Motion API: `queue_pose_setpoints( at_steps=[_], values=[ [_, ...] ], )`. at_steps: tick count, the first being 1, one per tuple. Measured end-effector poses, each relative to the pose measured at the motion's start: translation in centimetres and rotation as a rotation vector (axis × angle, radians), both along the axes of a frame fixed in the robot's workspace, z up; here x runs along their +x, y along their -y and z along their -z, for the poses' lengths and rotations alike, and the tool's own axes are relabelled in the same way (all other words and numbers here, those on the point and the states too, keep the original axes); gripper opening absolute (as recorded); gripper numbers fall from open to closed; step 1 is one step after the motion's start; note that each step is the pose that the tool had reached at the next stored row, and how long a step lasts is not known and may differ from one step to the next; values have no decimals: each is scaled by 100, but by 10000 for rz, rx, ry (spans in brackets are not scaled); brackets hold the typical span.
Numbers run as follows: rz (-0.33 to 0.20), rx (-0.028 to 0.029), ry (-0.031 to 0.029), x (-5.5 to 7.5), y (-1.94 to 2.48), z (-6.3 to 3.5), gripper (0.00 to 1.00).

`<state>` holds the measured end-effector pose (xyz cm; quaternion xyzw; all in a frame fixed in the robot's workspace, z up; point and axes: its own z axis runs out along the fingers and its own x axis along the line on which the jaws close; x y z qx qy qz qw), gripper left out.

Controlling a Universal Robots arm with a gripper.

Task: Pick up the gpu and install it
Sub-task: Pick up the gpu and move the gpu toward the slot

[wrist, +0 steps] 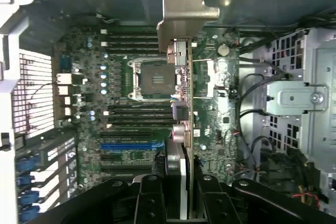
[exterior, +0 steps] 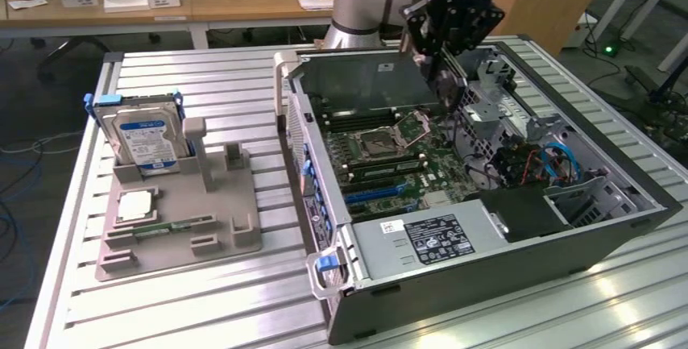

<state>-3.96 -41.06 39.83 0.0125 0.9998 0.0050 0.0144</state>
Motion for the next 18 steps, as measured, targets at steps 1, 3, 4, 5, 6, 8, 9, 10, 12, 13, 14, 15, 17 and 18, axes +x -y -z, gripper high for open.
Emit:
queue_pose_setpoints(
  at_steps=[1, 3, 4, 5, 6, 8, 9, 10, 12, 13, 14, 15, 17, 18],
  values=[
    [-3, 1, 1, 38, 0, 2, 28],
    [-5, 0, 0, 114, 0, 4, 28],
    [-9, 0, 0, 152, 0, 5, 28],
    [-12, 1, 0, 184, 0, 7, 28],
    [-12, 1, 0, 203, 0, 7, 28],
    [-12, 0, -1, 209, 0, 7, 28],
    [-12, -1, 0, 210, 0, 7, 28],
    [-12, 0, 0, 210, 0, 7, 28],
    [-12, 0, 0, 210, 0, 8, 28],
    [-12, 0, 0, 210, 0, 8, 28],
    [-12, 0, 0, 210, -1, 8, 28],
    [-12, 0, 0, 210, 0, 8, 28],
    [-12, 0, 1, 210, -1, 8, 28],
    [-12, 0, 0, 210, -1, 8, 28]
  ],
)
